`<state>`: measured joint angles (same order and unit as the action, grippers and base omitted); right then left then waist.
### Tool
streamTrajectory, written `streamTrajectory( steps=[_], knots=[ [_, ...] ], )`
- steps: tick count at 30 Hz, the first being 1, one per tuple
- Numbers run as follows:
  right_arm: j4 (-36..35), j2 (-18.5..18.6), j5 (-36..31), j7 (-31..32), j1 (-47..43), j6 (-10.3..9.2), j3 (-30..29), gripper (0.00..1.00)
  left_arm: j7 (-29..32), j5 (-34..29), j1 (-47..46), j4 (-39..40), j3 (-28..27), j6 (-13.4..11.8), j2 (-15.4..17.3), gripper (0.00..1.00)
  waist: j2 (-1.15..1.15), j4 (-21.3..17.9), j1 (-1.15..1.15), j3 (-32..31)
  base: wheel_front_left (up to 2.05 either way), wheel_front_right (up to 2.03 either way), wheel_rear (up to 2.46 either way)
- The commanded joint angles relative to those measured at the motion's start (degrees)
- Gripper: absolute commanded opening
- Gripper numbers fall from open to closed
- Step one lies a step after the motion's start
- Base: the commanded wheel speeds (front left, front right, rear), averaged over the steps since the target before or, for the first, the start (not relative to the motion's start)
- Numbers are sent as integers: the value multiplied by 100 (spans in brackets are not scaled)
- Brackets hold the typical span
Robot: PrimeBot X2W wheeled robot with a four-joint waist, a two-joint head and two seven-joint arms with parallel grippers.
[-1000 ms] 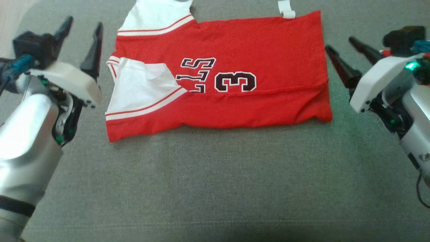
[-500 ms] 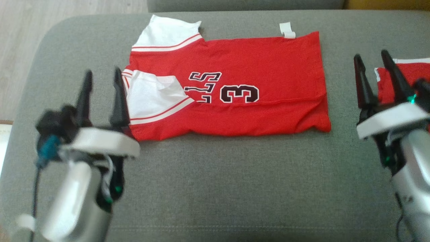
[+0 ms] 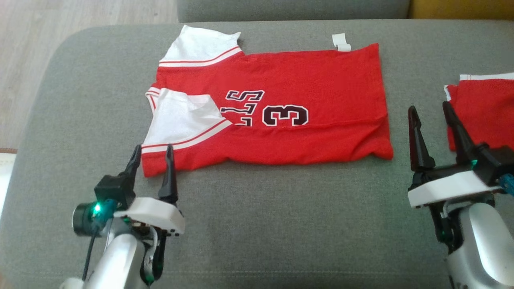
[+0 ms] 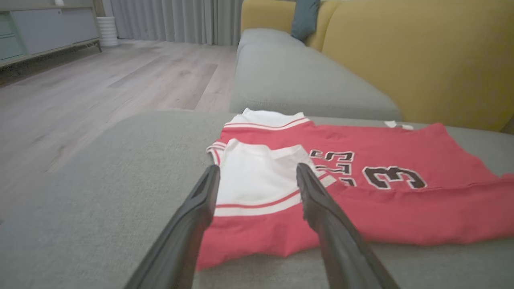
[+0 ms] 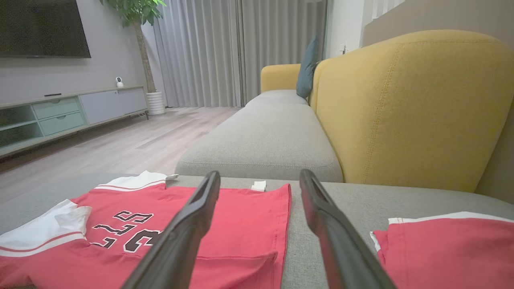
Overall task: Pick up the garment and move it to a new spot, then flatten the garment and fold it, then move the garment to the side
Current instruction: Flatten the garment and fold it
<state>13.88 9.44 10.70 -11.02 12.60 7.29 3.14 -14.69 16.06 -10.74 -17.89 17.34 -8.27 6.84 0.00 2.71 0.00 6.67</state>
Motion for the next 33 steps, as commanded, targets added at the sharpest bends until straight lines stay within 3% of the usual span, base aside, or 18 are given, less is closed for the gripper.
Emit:
streamTrajectory(
  steps=[1, 8, 12, 24, 25, 26, 27, 33],
  knots=[
    [-289, -57, -66, 55, 152, 20, 98, 100, 10, -76, -374, -82, -255, -79, 119, 100, 0, -43, 0, 69, 0, 0, 0],
    [-576, -105, -132, 204, 126, 20, 103, 100, 300, -337, -822, -1179, -338, -485, 367, 100, 0, -189, 0, 315, 0, 0, 0],
    [-627, -108, -137, 226, 123, 20, 84, 100, 465, -389, -967, -1541, -319, -534, 450, 100, 0, -241, 0, 377, 0, 0, 0],
    [-529, -183, -352, 486, 145, 20, -177, 100, 855, -239, -1285, -2258, -52, -31, 401, 100, 0, -302, 0, 503, 0, 0, 0],
    [-509, -197, -384, 511, 148, 20, -185, 100, 872, -222, -1310, -2300, -43, -7, 393, 85, 0, -293, 0, 518, 0, 0, 0],
    [-500, -211, -406, 520, 152, 20, -200, 100, 875, -214, -1337, -2334, -32, 9, 386, 25, 0, -281, 0, 531, 0, 0, 0],
    [-493, -226, -425, 529, 156, 20, -225, 100, 867, -206, -1365, -2362, -24, 18, 377, 0, 0, -266, 0, 545, 0, 0, 0],
    [-446, -317, -552, 620, 179, 20, -432, 100, 505, -136, -1516, -2331, -82, 4, 363, 0, 0, -148, 0, 589, 0, 0, 0]
  ],
)
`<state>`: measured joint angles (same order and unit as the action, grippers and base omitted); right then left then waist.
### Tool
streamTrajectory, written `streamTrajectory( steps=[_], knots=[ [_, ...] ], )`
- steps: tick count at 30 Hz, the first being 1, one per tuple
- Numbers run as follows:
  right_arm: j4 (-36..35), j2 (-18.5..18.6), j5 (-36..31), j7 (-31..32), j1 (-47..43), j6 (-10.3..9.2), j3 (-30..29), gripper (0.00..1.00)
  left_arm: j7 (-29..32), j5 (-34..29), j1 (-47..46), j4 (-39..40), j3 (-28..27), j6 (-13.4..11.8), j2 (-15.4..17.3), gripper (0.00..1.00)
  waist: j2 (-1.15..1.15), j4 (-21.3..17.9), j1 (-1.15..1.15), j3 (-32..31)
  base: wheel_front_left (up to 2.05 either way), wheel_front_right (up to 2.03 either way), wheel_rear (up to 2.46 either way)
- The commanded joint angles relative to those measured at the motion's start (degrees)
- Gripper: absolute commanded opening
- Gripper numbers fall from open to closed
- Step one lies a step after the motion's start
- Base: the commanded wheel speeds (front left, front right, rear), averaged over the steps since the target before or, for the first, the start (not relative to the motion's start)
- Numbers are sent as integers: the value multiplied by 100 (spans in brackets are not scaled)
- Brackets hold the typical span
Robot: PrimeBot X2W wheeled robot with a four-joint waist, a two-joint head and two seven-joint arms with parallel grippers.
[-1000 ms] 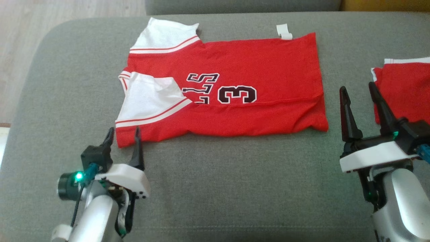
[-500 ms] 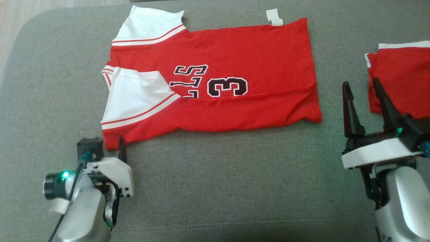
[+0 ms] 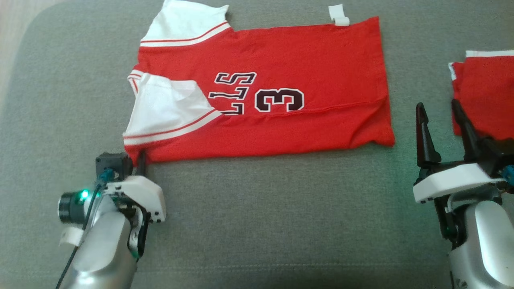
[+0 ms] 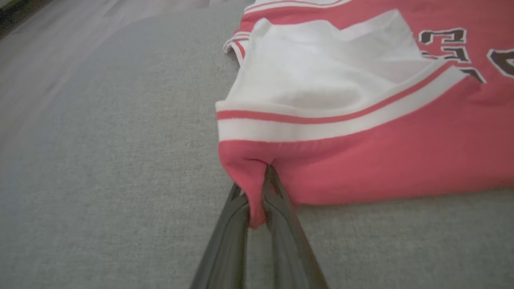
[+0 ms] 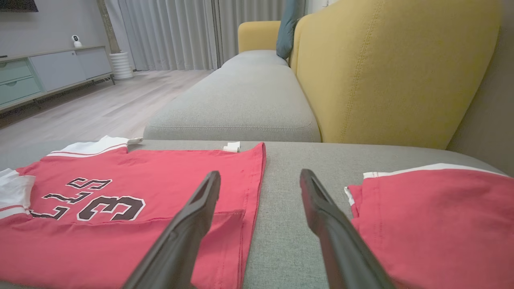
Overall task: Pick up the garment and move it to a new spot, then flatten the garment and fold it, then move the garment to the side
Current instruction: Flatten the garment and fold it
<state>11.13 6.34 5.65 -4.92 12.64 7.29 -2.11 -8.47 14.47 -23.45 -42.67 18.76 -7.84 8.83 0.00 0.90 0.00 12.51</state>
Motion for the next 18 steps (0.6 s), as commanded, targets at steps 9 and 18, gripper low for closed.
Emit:
streamTrajectory(
  steps=[9, 18],
  knots=[
    [276, -255, -5, 657, 172, 20, -31, 100, -615, -138, -328, 1084, -201, -156, 145, 0, 0, 273, 0, 9, 0, 0, 0],
    [1208, -344, 410, 1172, 498, 20, -232, 100, -649, -352, -101, 1876, 29, -115, 131, 0, 0, 439, 0, 82, 0, 0, 0]
  ],
)
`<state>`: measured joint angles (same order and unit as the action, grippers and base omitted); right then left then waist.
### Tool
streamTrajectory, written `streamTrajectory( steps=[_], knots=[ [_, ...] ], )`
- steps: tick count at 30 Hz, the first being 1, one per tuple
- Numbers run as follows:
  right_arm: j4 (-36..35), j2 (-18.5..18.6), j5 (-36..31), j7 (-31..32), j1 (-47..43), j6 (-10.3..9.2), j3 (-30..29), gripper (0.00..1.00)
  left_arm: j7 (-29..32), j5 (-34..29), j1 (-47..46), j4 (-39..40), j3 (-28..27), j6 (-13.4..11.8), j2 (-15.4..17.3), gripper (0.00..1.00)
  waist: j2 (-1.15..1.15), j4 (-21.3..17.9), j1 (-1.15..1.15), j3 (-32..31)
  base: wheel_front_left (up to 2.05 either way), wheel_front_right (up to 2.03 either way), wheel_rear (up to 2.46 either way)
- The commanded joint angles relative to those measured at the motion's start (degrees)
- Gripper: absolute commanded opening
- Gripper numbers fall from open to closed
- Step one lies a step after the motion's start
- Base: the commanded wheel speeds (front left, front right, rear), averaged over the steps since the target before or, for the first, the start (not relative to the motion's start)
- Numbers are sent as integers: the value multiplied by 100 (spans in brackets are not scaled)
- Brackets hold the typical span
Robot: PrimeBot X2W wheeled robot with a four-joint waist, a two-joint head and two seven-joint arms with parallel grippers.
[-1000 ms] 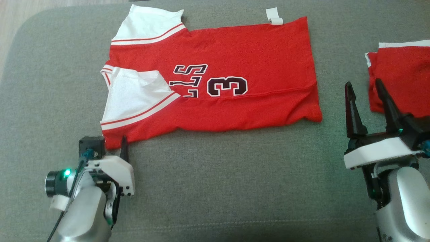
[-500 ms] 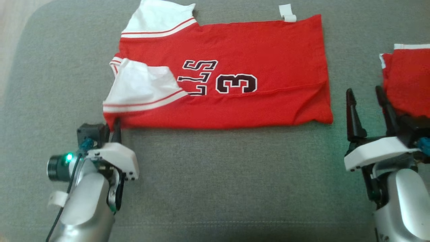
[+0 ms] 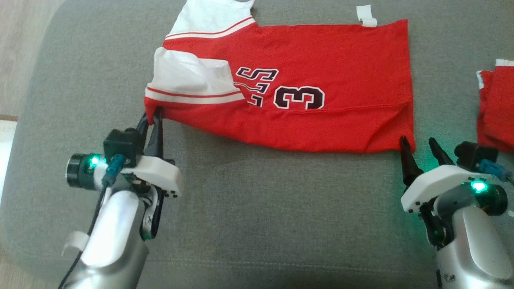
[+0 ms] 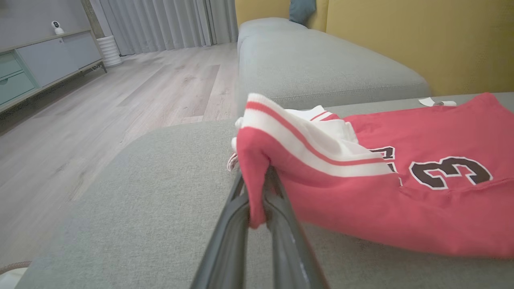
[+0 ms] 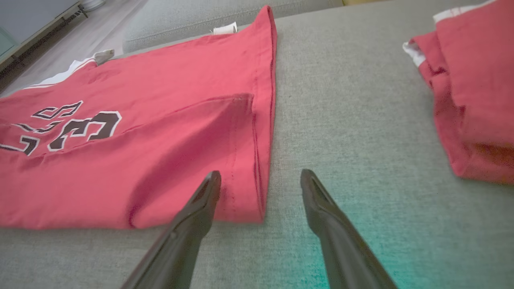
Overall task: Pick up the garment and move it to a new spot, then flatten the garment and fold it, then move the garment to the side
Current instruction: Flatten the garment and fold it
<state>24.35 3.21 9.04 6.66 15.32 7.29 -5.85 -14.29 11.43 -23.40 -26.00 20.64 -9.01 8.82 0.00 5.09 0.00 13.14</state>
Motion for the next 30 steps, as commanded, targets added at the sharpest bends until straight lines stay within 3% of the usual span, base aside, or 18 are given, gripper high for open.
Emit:
streamTrajectory(
  steps=[1, 10, 11, 12, 13, 22, 30],
  knots=[
    [-13, -31, 148, 23, 282, 20, 151, 100, -68, -59, -89, 243, -141, 5, 133, 0, 0, 35, 0, 34, 0, 0, 0],
    [608, -33, 413, 8, 614, 20, 339, 100, -70, -66, -40, 350, -93, 19, 140, 0, 0, 134, 0, 171, 0, 0, 0],
    [660, -33, 416, 1, 638, 20, 378, 85, -70, -65, -32, 341, -93, 18, 148, 0, 0, 134, 0, 176, 0, 0, 0],
    [702, -33, 419, -22, 661, 20, 402, 13, -70, -63, -22, 333, -92, 18, 156, 0, 0, 130, 0, 175, 0, 0, 0],
    [737, -33, 420, -51, 680, 20, 431, 0, -70, -64, -11, 317, -90, 19, 166, 0, 0, 123, 0, 167, 0, 0, 0],
    [545, -33, 160, -221, 464, 20, 296, 0, -68, 26, 301, 151, -129, 34, 349, 0, 0, -75, 0, -220, 0, 0, 0],
    [-320, -32, 322, 289, -274, 20, 99, 0, 36, 163, 958, 531, -149, -29, 496, 0, 0, -102, 0, -616, 0, 0, 0]
  ],
)
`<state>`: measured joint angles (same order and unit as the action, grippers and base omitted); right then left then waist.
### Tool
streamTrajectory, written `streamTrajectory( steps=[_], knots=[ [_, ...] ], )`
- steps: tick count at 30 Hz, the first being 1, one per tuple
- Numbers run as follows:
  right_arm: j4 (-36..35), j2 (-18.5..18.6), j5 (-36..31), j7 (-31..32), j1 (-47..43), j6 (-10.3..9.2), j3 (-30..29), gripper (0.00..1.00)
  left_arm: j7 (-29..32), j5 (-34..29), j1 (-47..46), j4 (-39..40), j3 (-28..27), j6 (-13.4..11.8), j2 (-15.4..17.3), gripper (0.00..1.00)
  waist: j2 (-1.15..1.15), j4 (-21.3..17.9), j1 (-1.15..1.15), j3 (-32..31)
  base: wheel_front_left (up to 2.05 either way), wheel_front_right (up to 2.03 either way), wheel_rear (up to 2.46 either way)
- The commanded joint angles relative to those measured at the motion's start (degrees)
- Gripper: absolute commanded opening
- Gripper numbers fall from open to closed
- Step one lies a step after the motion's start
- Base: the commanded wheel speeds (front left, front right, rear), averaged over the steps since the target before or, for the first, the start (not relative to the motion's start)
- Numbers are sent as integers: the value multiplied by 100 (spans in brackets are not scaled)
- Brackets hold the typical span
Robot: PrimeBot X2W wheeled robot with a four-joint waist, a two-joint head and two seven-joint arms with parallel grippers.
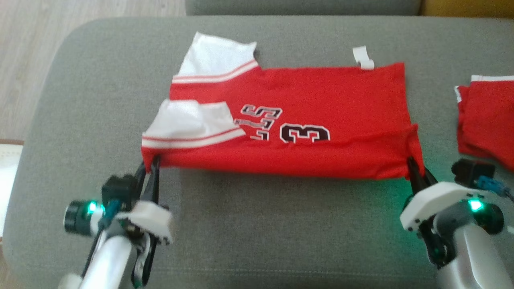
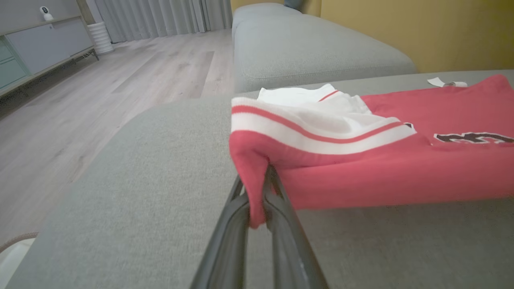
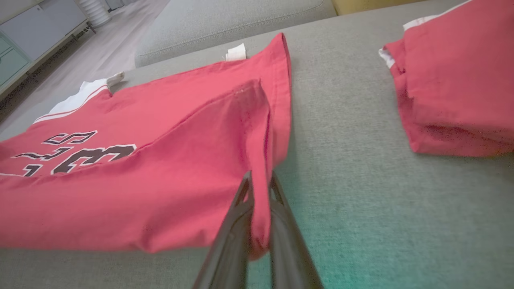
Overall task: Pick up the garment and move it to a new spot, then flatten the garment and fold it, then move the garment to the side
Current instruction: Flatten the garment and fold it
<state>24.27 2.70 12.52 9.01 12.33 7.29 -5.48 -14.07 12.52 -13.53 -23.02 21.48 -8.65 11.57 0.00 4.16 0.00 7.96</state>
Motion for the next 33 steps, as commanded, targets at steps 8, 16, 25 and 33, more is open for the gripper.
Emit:
streamTrajectory(
  steps=[8, 16, 25, 33],
  knots=[
    [-1477, 25, 7, 1022, -949, 20, -176, 0, 395, 116, 860, 921, -106, -151, 397, 0, 0, -52, 0, -395, 0, 0, 0],
    [-2171, 21, 29, 1627, -1466, 20, -273, 67, 1041, 212, 1175, 1175, 119, -106, 418, 33, 0, -96, 0, -382, 0, 0, 0],
    [-2411, 19, -344, 1004, -924, 20, -320, 100, 930, 84, 689, 1347, 34, -250, 441, 100, 0, -200, 0, -96, 0, 0, 0],
    [-2381, 47, -798, 313, 134, 20, -67, 100, 668, 21, -698, 1213, -74, -14, 457, 100, 0, -473, 0, 520, 0, 0, 0]
  ],
)
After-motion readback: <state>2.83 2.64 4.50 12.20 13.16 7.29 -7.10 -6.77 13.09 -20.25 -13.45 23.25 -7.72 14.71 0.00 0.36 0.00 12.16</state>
